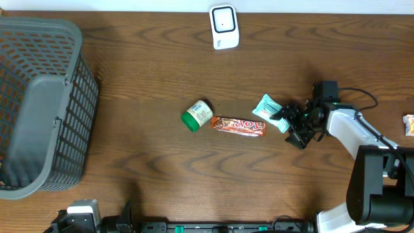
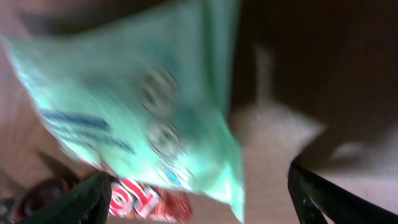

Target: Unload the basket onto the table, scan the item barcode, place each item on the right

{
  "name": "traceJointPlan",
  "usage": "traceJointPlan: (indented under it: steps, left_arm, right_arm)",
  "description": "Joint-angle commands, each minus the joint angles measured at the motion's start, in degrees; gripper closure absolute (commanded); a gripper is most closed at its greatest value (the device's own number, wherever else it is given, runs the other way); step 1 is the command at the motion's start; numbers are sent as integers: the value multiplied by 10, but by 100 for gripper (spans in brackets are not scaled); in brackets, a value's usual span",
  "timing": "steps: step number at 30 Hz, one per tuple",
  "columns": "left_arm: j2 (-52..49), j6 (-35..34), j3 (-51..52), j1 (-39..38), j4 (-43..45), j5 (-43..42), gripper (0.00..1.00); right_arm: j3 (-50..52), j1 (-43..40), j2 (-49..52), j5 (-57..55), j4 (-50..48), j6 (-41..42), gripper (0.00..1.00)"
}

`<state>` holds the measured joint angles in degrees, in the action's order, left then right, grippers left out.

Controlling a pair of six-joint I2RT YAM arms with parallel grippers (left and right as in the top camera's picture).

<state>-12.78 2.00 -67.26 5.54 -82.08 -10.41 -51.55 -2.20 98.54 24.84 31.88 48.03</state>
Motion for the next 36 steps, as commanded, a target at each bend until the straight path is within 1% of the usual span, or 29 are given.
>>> traceJointPlan:
  steps: [1, 3, 4, 5, 8, 9, 10, 12, 13, 14, 15, 16, 19, 24, 31, 34, 36]
  left_arm:
    - [2, 9, -2, 2, 1, -5, 2]
    - [2, 9, -2, 2, 1, -5, 2]
    - [2, 9, -2, 2, 1, -5, 2]
    - [2, 9, -2, 2, 1, -5, 2]
    - [2, 9, -2, 2, 1, -5, 2]
    - [2, 9, -2, 2, 1, -5, 2]
    - [2, 9, -2, 2, 1, -5, 2]
    - [2, 9, -2, 2, 1, -5, 2]
    - [2, 9, -2, 2, 1, -5, 2]
    - [2, 9, -2, 2, 1, -5, 2]
    - [2, 9, -2, 2, 1, -5, 2]
    - [2, 9, -2, 2, 1, -5, 2]
    - [2, 9, -2, 2, 1, -5, 2]
    - [2, 9, -2, 2, 1, -5, 2]
    - [2, 9, -2, 2, 1, -5, 2]
    - [2, 9, -2, 2, 1, -5, 2]
    - [2, 9, -2, 2, 1, -5, 2]
  right_arm:
    - [15, 0, 45, -102, -19, 27, 11]
    - [16, 0, 47, -113, -20, 57, 10]
    - [16, 0, 48, -116, -22, 65, 8]
    - [16, 0, 49, -117, -28, 66, 6]
    - [16, 0, 54, -117, -40, 66, 6]
    - [16, 0, 57, -117, -40, 66, 8]
    - [16, 0, 62, -117, -39, 66, 13]
    - [16, 1, 70, -117, -33, 66, 33]
    - [16, 2, 74, -121, -31, 65, 47]
    - [16, 3, 76, -127, -29, 65, 72]
    - [16, 4, 76, -142, -30, 61, 92]
    - [16, 6, 76, -162, -33, 58, 99]
    - [15, 7, 74, -191, -62, 25, 99]
    - [-6, 3, 39, -165, -64, -55, 99]
    - [-20, 30, -104, -174, -77, -236, 99]
    - [-20, 61, -165, -232, -70, -266, 99]
    - [-20, 96, -197, -332, -61, -267, 99]
